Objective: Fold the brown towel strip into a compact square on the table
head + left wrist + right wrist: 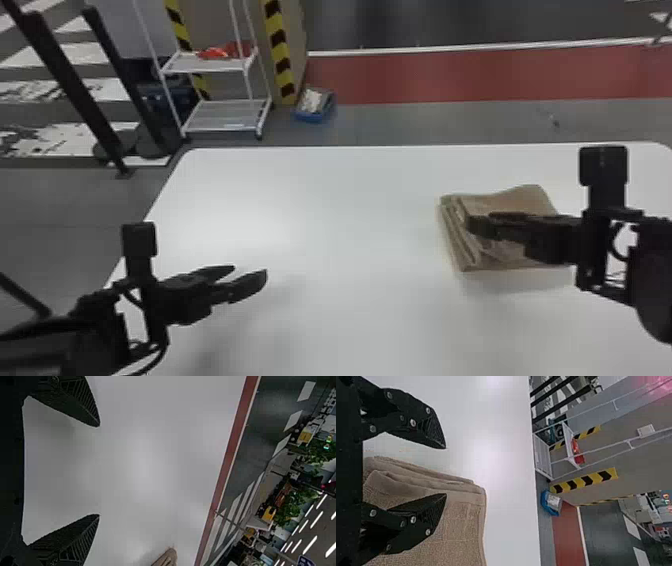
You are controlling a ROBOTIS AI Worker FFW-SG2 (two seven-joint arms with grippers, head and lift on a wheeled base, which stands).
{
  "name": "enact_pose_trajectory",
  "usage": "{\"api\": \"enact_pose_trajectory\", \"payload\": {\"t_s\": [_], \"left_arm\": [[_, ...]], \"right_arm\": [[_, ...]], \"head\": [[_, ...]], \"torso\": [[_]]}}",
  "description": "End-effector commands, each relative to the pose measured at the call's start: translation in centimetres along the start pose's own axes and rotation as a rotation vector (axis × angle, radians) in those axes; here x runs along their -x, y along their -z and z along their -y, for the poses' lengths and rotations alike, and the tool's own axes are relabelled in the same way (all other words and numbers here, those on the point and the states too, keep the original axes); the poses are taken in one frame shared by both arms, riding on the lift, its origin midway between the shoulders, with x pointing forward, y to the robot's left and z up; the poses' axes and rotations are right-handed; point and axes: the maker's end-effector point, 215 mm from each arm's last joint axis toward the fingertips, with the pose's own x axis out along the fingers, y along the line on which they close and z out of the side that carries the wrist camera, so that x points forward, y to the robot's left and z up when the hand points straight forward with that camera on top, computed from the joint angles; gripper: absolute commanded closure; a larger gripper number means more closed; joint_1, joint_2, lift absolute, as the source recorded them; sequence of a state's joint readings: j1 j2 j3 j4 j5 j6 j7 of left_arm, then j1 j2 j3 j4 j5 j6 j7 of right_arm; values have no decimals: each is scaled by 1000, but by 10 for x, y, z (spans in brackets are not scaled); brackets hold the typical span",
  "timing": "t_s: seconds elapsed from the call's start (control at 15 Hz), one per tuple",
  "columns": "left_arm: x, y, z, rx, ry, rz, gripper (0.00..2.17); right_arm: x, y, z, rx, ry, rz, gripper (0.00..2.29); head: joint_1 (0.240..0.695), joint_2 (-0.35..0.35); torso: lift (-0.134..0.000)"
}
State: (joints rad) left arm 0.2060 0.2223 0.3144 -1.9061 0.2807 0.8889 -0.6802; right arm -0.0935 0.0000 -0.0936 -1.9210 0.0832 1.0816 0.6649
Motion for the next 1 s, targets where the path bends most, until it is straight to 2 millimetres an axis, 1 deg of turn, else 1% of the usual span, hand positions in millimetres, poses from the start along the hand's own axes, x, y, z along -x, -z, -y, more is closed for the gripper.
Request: {"api": "enact_pose_trajectory", "payload": {"t_s": [0.0, 0.07, 0.13, 0.2, 0.27, 0.4, 0.53, 0.67, 0.73, 0.87, 0.93], "left_arm": [[3, 3, 2, 0, 1, -3, 70], [3, 4, 2, 2, 2, -5, 70], [4, 4, 0, 1, -1, -4, 70], [4, 3, 1, 2, 0, -3, 76], [4, 3, 1, 2, 1, -3, 76], [4, 3, 1, 3, 2, -3, 80], [4, 3, 1, 3, 2, -3, 80], [6, 2, -1, 4, 1, 1, 80], [7, 1, -2, 6, -2, 4, 80], [9, -2, -5, 5, -7, 8, 80], [9, -6, -6, 2, -7, 14, 80]], "right_arm": [[9, -3, 28, 41, 108, -3, 380], [14, -6, 44, 49, 159, -3, 670], [20, -10, 63, 49, 219, -1, 1153], [21, -8, 82, 39, 270, -14, 1720], [20, -4, 92, 34, 300, -28, 1949], [9, 4, 103, 59, 330, -67, 1953], [-8, 8, 104, 100, 340, -98, 1953], [-25, 11, 87, 144, 306, -109, 1949], [-31, 10, 75, 163, 280, -111, 1949], [-42, 18, 51, 185, 225, -124, 1949], [-45, 20, 40, 191, 193, -122, 1949]], "head": [[695, 141], [695, 127], [695, 115], [695, 98], [695, 83], [695, 49], [695, 32], [695, 37], [695, 46], [695, 69], [695, 84]], "torso": [[-124], [-124], [-124], [-124], [-124], [-124], [-124], [-124], [-124], [-124], [-124]]}}
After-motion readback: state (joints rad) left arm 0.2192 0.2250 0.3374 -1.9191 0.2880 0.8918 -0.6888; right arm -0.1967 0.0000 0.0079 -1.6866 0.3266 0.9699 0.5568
